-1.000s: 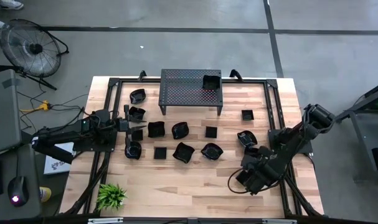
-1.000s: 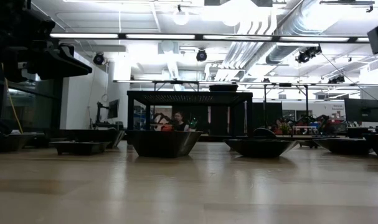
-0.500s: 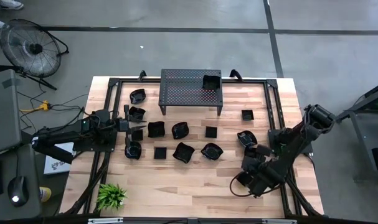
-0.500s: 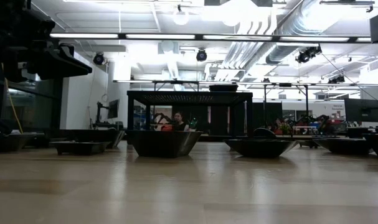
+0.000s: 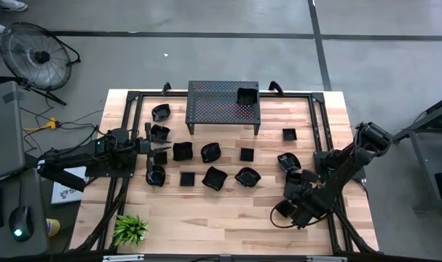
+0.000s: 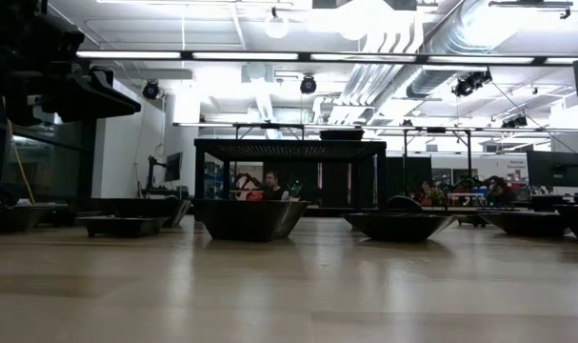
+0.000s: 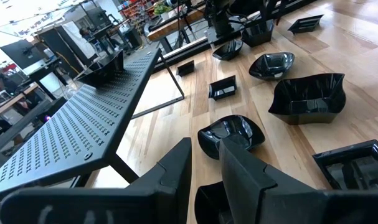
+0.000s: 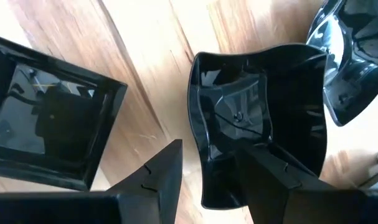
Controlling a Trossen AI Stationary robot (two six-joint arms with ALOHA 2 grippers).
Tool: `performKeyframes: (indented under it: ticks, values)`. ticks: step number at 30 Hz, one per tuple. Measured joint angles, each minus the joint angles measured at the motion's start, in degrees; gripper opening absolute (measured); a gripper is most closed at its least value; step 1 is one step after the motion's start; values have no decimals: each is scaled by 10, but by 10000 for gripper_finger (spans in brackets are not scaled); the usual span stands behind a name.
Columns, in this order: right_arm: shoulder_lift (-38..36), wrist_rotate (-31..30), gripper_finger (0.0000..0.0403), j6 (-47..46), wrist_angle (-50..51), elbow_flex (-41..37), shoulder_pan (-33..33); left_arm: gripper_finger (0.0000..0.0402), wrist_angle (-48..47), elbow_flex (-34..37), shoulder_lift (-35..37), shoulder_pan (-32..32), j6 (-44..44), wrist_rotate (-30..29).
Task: Pick & Place Mini shaped plates
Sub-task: Stack the black distorted square plate on top of the black distorted square plate on the shelf
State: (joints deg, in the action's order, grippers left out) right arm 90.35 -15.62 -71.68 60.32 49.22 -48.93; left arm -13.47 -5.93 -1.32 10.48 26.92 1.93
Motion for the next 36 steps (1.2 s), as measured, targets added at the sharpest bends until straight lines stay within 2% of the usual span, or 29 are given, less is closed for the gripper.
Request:
performKeyframes:
  ticks: [9,20,36]
  values:
    - [0,32,117,4,-74,-45,5,80,0,0,0,0,0,0]
    - [0,40,69,12,-68,-33,5,80,0,0,0,0,0,0]
    - [0,46,62,10,-64,-31,5,80,0,0,0,0,0,0]
